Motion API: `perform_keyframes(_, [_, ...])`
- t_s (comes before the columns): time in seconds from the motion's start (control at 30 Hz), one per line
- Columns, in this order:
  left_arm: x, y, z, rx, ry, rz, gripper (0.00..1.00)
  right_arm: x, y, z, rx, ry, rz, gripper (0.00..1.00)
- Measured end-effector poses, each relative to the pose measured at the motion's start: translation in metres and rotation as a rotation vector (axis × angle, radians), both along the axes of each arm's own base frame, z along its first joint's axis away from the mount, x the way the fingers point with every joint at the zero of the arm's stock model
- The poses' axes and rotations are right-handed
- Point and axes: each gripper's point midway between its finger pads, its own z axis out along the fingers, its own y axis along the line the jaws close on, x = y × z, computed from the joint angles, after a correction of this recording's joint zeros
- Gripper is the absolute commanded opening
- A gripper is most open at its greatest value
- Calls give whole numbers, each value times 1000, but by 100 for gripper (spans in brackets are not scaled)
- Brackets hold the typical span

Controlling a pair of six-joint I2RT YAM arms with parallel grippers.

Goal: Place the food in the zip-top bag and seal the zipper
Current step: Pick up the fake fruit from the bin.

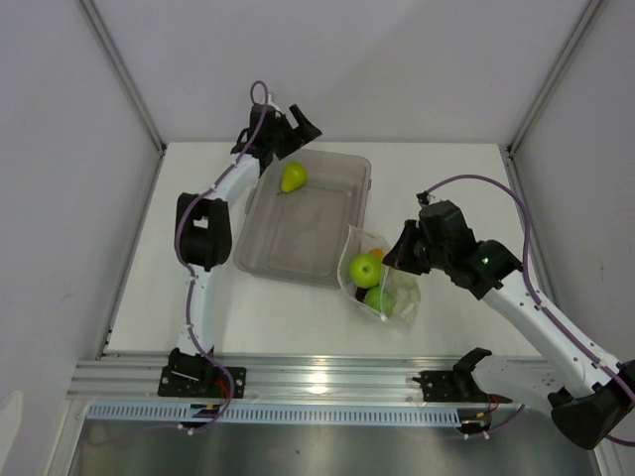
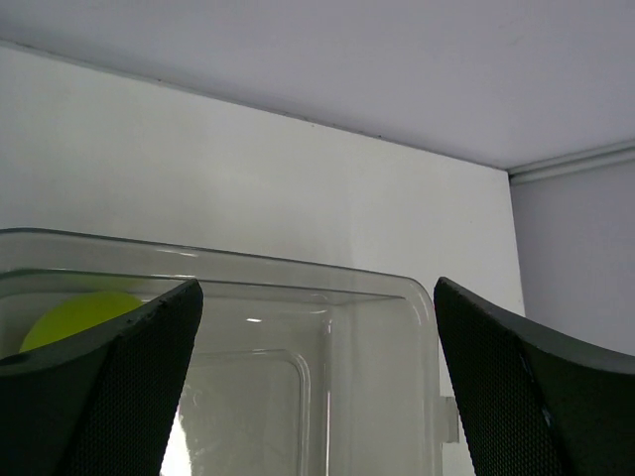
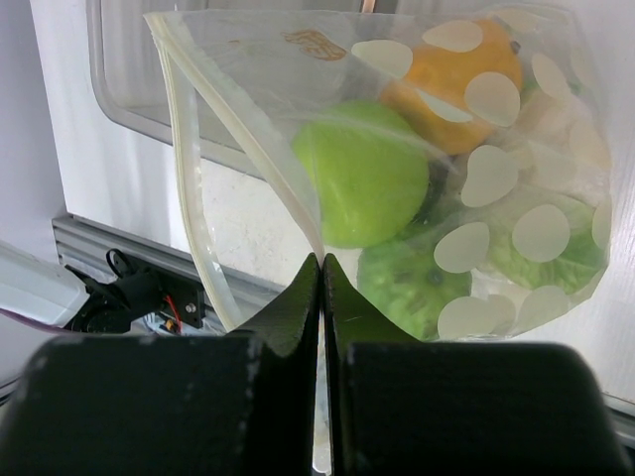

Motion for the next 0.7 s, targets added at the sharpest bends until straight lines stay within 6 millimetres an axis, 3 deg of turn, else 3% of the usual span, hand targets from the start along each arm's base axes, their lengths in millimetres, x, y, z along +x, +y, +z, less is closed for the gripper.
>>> perform_keyframes(0.2, [10,12,-19,-74,64,80,100,0,0,-3,-2,2,0,0])
perform_keyframes(0.47, [8,25,-49,-96,138,158,99,3,4,-1,12,-9,6,0])
perform_keyframes(0.7, [5,33,-53,-58,186,198,99,5,6,-4,12,-4,9,0])
